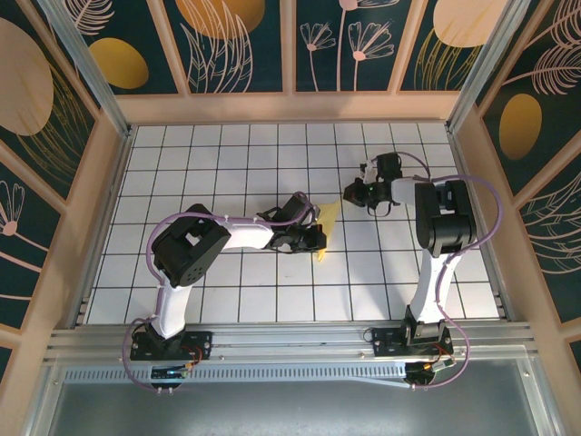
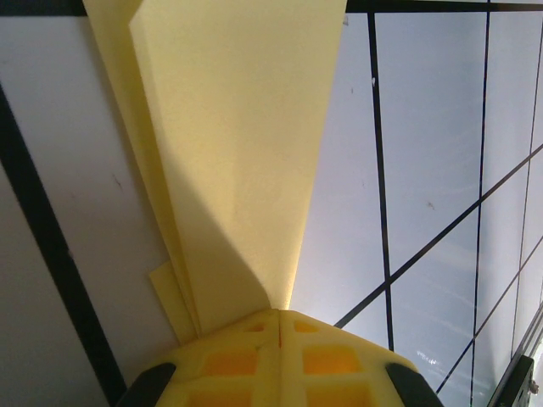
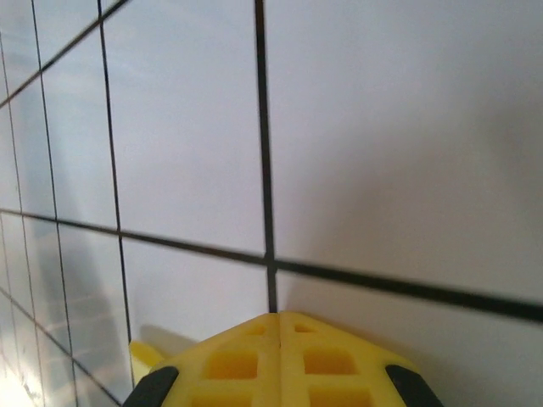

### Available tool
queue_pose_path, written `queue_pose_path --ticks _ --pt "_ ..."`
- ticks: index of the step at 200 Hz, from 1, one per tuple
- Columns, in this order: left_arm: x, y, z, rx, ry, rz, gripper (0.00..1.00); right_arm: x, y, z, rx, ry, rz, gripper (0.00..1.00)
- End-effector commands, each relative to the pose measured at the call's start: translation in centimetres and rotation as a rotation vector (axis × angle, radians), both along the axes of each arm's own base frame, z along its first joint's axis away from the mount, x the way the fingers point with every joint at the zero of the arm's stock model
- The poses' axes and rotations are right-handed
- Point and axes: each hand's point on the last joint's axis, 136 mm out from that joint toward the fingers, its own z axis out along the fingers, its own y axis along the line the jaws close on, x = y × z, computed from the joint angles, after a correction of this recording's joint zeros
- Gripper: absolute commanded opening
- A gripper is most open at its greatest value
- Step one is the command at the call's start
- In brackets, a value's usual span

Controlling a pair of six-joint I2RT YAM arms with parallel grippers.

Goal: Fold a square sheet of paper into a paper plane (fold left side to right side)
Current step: Fold the wing for the fifth time at the center of the table.

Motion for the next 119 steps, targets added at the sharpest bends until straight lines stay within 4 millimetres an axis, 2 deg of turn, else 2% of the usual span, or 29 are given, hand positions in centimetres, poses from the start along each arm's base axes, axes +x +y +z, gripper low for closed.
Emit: queue_pose_path --ticks 1,28,57,94,119 --pt "-3.0 3.4 -5.1 0.181 0.125 -0.007 0.0 1.3 -2.7 -0.8 -0.109 -0.027 -0.063 0.0" --pt "-3.0 3.3 -5.0 0.181 0.121 -0.005 0.0 0.5 -2.5 3.1 -0.084 -0.09 -0.06 0.0" --pt "-2.9 3.4 -4.9 0.181 0.116 -0.006 0.0 -3.1 -0.6 5.7 -0.011 -0.09 -0.02 0.0" --pt "-2.9 3.3 -4.8 0.18 0.114 -0.004 0.0 -8.4 3.0 5.4 0.104 -0.007 0.01 0.0" --pt "-2.9 3.4 -4.8 0.182 0.113 -0.003 0.0 -10.5 4.9 4.3 0.123 0.039 0.032 0.0"
